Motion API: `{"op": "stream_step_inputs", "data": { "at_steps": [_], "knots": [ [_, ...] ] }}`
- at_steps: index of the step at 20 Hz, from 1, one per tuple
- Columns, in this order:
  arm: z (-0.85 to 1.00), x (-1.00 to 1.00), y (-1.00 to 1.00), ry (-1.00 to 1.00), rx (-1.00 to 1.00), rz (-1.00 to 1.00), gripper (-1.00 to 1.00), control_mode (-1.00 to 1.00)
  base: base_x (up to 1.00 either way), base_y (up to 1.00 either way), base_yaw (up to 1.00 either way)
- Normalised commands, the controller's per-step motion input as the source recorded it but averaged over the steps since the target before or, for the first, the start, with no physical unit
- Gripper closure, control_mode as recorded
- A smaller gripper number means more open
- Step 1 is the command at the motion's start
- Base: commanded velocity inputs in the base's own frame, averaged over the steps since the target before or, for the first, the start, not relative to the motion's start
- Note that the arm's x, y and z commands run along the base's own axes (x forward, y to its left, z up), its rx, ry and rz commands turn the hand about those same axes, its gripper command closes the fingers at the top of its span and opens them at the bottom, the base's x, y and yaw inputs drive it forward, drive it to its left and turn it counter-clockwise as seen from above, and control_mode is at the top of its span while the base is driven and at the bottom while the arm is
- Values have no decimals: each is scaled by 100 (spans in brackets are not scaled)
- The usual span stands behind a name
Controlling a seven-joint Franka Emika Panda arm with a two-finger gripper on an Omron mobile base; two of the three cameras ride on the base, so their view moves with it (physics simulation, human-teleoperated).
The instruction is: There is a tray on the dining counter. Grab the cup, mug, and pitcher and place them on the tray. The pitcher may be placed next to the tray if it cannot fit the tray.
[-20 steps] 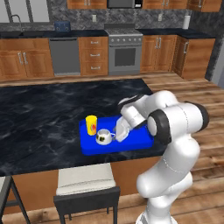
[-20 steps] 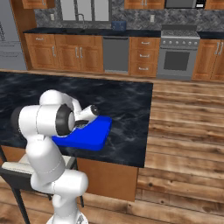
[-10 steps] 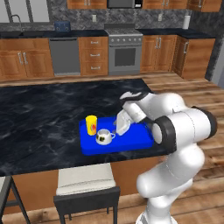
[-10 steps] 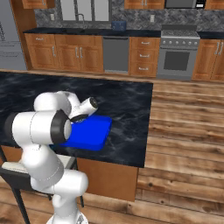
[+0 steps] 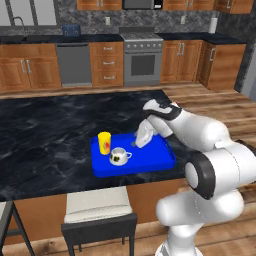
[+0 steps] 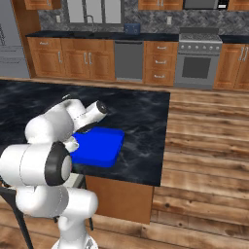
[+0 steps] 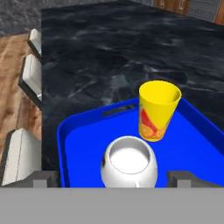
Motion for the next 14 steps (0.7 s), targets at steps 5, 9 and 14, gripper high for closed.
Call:
{"op": "stream_step_inputs", "data": {
  "at_steps": [5, 9, 14],
  "knots": [
    [46, -57, -6, 2, 0, -33, -100, -100, 0, 0, 0],
    [39, -58, -7, 2, -1, -40, -100, -100, 0, 0, 0],
    [44, -52, -30, 5, -1, -36, -100, -100, 0, 0, 0]
  ]
}}
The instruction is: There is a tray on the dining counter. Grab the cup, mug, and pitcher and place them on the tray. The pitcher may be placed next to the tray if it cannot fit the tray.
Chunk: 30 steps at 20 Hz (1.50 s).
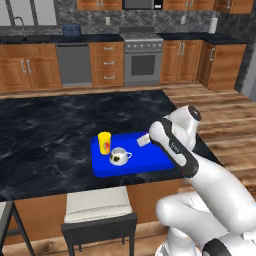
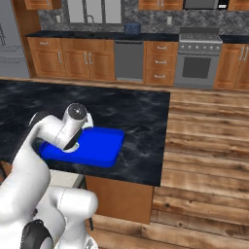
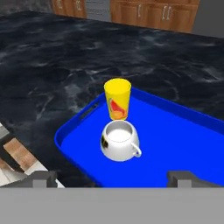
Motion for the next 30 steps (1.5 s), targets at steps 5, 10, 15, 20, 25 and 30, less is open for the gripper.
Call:
{"op": "stream_step_inputs", "data": {
  "at_steps": [5, 10, 15, 20, 25, 30],
  "knots": [
    [41, -55, -41, 7, -3, -30, -100, -100, 0, 0, 0],
    [51, -50, -36, 5, -3, -29, -100, -100, 0, 0, 0],
    [71, -38, -29, 9, -3, -24, -100, -100, 0, 0, 0],
    [82, -39, -18, 8, 0, -19, -100, -100, 0, 0, 0],
    [87, -41, 0, 0, 0, -2, -100, -100, 0, 0, 0],
    [66, -59, 0, 0, 0, 3, -100, -100, 0, 0, 0]
  ]
}}
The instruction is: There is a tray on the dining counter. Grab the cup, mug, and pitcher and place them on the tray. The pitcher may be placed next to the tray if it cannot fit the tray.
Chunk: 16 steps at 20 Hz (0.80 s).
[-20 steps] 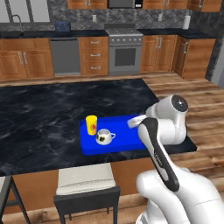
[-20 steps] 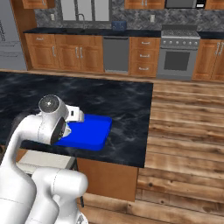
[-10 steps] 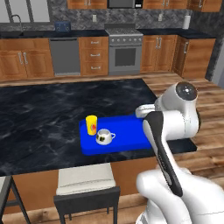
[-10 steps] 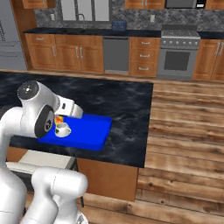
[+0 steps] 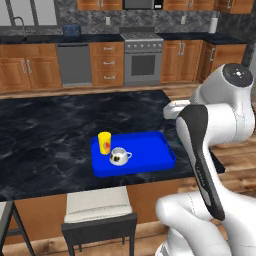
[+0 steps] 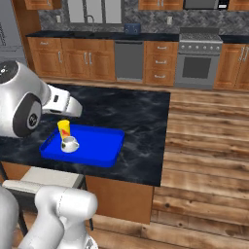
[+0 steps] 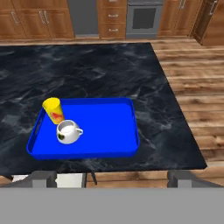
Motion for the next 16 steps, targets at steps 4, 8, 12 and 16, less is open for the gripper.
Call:
{"op": "stream_step_inputs", "data": {
  "at_steps": [4, 8, 12, 16],
  "knots": [
    [35, -64, 0, 0, 0, 2, -100, -100, 0, 0, 0],
    [19, -60, -3, 0, 0, 1, -100, -100, 0, 0, 0],
    [0, -53, -5, 0, 0, 0, -100, -100, 0, 0, 0],
    [0, -39, -8, 0, 0, 0, -100, -100, 0, 0, 0]
  ]
}}
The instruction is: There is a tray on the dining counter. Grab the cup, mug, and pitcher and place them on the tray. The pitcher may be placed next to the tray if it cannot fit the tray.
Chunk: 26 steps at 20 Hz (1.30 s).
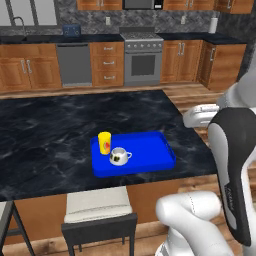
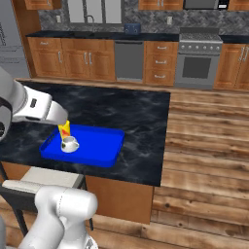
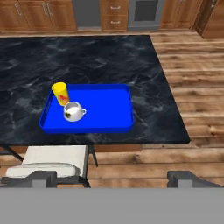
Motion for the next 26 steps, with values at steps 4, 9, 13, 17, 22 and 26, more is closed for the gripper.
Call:
{"op": "stream_step_inputs", "data": {
  "at_steps": [4, 9, 13, 17, 22, 26],
  "knots": [
    [0, -11, 0, 0, 0, 0, -100, -100, 0, 0, 0],
    [0, 0, 0, 0, 0, 0, -100, -100, 0, 0, 0],
    [0, 0, 0, 0, 0, 0, -100, 100, 0, 0, 0],
    [0, 0, 0, 0, 0, 0, -100, 100, -13, -31, 0],
    [0, 0, 0, 0, 0, 0, -100, 100, -39, -92, -3],
    [0, 0, 0, 0, 0, 0, -100, 100, -27, -100, -12]
  ]
}}
